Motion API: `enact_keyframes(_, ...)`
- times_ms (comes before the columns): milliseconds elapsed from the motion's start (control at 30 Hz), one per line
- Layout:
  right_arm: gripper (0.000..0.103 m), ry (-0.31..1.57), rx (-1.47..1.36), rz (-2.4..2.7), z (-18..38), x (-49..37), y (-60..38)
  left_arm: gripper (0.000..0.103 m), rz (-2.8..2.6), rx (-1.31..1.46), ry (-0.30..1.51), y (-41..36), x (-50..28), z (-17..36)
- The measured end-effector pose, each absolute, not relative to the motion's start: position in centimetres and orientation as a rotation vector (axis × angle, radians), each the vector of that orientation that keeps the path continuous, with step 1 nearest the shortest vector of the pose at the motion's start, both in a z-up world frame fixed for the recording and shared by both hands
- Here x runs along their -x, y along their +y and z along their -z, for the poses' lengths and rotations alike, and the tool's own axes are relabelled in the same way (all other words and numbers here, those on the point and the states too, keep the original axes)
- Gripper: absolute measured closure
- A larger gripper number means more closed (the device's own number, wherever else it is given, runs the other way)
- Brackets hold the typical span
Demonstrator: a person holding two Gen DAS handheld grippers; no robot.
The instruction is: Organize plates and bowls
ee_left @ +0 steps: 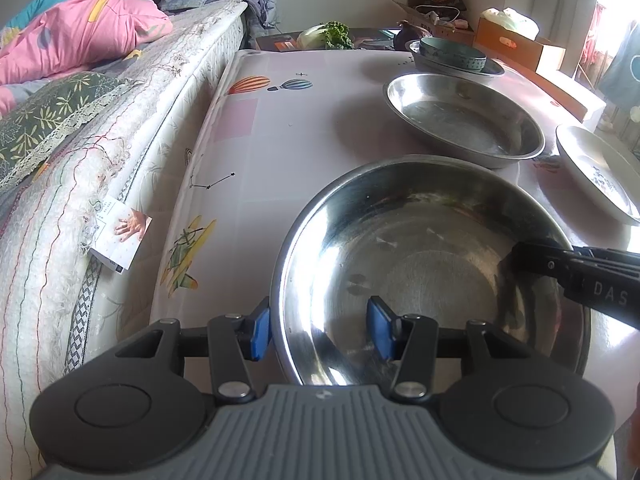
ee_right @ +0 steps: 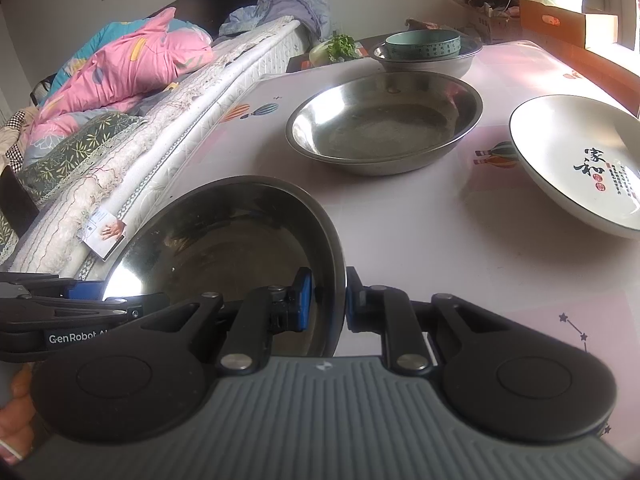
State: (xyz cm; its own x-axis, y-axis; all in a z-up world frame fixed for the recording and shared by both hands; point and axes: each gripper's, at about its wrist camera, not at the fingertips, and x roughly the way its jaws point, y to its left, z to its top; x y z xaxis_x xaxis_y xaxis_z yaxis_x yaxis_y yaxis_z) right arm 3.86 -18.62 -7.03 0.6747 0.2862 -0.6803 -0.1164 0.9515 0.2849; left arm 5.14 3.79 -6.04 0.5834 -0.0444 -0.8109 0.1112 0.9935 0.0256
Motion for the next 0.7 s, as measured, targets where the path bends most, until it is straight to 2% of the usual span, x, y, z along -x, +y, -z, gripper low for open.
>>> enact_keyframes(700,0.086,0.801,-0.227,-0.228,7.08,-3.81,-18.69,0.053,0.091,-0.082,0.943,3.69,-5.06,6.11)
